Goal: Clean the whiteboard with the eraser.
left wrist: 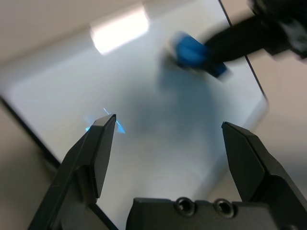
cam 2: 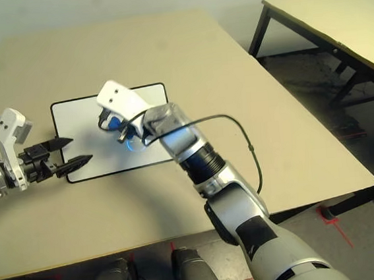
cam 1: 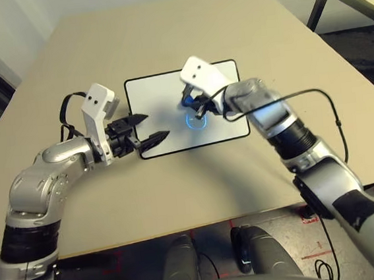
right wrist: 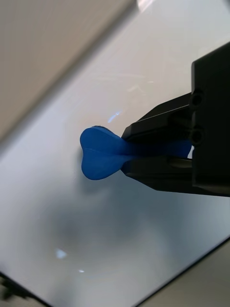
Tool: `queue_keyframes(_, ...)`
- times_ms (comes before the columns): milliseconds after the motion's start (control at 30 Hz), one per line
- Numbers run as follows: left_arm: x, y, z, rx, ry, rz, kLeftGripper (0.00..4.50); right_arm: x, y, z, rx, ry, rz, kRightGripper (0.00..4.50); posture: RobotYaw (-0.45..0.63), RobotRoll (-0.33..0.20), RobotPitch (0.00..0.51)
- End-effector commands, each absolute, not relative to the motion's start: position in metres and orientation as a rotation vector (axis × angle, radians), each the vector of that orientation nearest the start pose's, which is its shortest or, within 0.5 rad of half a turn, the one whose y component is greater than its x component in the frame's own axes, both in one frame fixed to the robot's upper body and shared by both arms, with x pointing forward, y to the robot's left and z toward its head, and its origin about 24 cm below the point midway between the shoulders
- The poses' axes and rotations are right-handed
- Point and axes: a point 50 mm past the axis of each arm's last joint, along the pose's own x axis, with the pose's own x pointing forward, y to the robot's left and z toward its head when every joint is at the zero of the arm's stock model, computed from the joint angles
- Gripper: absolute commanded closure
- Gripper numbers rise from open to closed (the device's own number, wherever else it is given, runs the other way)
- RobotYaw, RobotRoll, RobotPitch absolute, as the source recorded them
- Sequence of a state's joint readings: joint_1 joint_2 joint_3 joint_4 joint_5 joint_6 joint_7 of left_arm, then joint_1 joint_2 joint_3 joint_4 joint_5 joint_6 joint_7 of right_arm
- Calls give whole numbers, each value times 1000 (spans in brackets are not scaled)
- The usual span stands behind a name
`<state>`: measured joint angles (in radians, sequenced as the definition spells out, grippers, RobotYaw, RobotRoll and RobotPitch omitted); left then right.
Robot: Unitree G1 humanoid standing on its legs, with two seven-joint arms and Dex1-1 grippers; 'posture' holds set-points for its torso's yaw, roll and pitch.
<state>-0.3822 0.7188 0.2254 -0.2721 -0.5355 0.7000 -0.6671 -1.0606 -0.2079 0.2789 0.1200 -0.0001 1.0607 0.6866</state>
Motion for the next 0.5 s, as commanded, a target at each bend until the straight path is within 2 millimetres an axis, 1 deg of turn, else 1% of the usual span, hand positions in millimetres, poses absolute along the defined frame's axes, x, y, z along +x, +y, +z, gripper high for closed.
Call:
queue_keyframes(33,286,248,220,203,-117,-484,0,341,-61,247,-361,264,802,4165,45,0,114)
queue_keyframes(67,288,254,225,204,-169,-434,0,341,-66,254,-340,242,777,4165,38,0,112)
queue_keyframes(133,290,272,242,221,-307,-284,0,347,-85,276,-283,162,670,4165,30,0,110)
queue_keyframes(167,291,282,249,214,-357,-209,0,349,-93,283,-260,141,624,4165,28,0,109)
queue_keyframes(233,291,294,255,214,-403,-127,0,353,-104,288,-232,131,565,4165,26,0,108)
queue_keyframes(300,291,319,252,229,-393,5,0,363,-136,282,-212,169,422,4165,20,0,105)
queue_keyframes(367,291,335,247,230,-380,82,0,368,-156,274,-205,202,334,4165,18,0,102)
queue_keyframes(433,290,351,229,225,-305,145,0,373,-181,251,-185,286,247,4165,17,0,101)
queue_keyframes(467,289,355,222,225,-284,161,0,373,-188,239,-179,331,225,4165,17,0,101)
queue_keyframes(500,289,357,219,227,-274,167,0,373,-192,232,-176,359,216,4165,17,0,101)
